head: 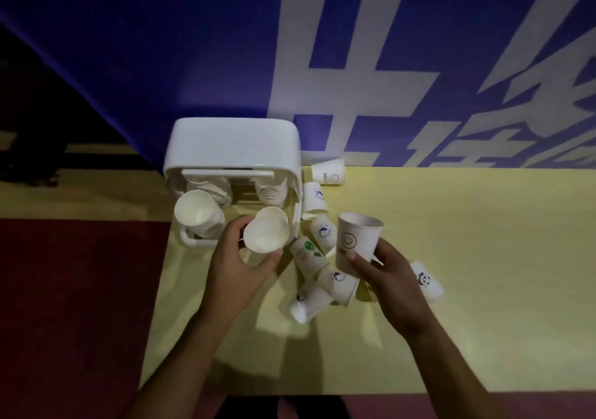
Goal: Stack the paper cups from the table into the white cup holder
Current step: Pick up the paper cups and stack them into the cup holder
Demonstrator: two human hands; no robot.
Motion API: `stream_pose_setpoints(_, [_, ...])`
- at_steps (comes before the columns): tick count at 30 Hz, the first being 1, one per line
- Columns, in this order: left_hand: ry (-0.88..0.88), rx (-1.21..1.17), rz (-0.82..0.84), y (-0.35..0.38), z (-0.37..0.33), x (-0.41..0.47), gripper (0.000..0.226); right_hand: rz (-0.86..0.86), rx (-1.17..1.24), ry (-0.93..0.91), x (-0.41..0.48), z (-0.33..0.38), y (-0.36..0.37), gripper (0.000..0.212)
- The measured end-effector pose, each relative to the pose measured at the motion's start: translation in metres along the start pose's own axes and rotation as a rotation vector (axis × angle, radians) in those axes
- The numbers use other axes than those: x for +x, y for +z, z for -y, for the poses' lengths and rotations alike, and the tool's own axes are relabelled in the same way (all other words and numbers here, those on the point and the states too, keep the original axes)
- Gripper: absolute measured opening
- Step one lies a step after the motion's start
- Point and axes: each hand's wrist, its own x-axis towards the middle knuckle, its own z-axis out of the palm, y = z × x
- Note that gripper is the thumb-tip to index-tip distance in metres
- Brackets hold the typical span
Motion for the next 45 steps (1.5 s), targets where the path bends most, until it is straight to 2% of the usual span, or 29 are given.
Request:
stream_pose_setpoints(3, [0.014,0.003,0.017,-0.007,0.008,0.026,0.063,-0.002,-0.017,-0.039,0.015,0.003,0.033,0.04])
stream_pose_setpoints(8, [0.054,0.034,0.051,-0.006,0.022,0.053,0.071,-0.137,-0.102,-0.129,0.04,-0.009,0.067,0.059])
stream_pose_setpoints(15, [0.037,0.201,0.167,0.007,0.051,0.067,0.075,-0.285,-0.198,-0.17,0.059,-0.03,0.079,0.061])
stream_pose_setpoints(20, [-0.043,0.232,0.302,0.015,0.065,0.074,0.079,-0.296,-0.209,-0.188,0.066,-0.035,0.083,0.063])
stream_pose_setpoints(23, [-0.042,0.253,0.318,0.02,0.074,0.076,0.076,-0.265,-0.23,-0.221,0.069,-0.033,0.089,0.064])
stream_pose_setpoints(28, [-0.202,0.158,0.382,0.013,0.077,0.077,0.098,-0.203,-0.301,-0.255,0.078,-0.03,0.116,0.066])
stream_pose_setpoints(29, [-0.234,0.08,0.366,0.011,0.078,0.077,0.093,-0.193,-0.323,-0.267,0.081,-0.031,0.122,0.065])
stream_pose_setpoints(32, [-0.314,-0.117,0.278,0.006,0.069,0.073,0.057,-0.173,-0.401,-0.352,0.093,-0.036,0.134,0.048])
stream_pose_setpoints(33, [-0.325,-0.145,0.249,0.006,0.067,0.073,0.045,-0.174,-0.421,-0.347,0.095,-0.038,0.137,0.046])
stream_pose_setpoints(34, [-0.332,-0.173,0.23,0.006,0.065,0.073,0.041,-0.179,-0.423,-0.328,0.098,-0.043,0.139,0.054])
stream_pose_setpoints(36, [-0.337,-0.169,0.239,0.009,0.06,0.075,0.042,-0.194,-0.448,-0.323,0.103,-0.053,0.138,0.076])
stream_pose_setpoints(37, [-0.331,-0.142,0.256,0.01,0.058,0.076,0.038,-0.199,-0.46,-0.331,0.104,-0.056,0.137,0.081])
stream_pose_setpoints(40, [-0.314,-0.103,0.266,0.018,0.054,0.08,0.025,-0.2,-0.397,-0.337,0.105,-0.053,0.136,0.074])
stream_pose_setpoints(45, [-0.295,-0.055,0.23,0.02,0.059,0.082,0.029,-0.206,-0.471,-0.29,0.103,-0.053,0.136,0.078])
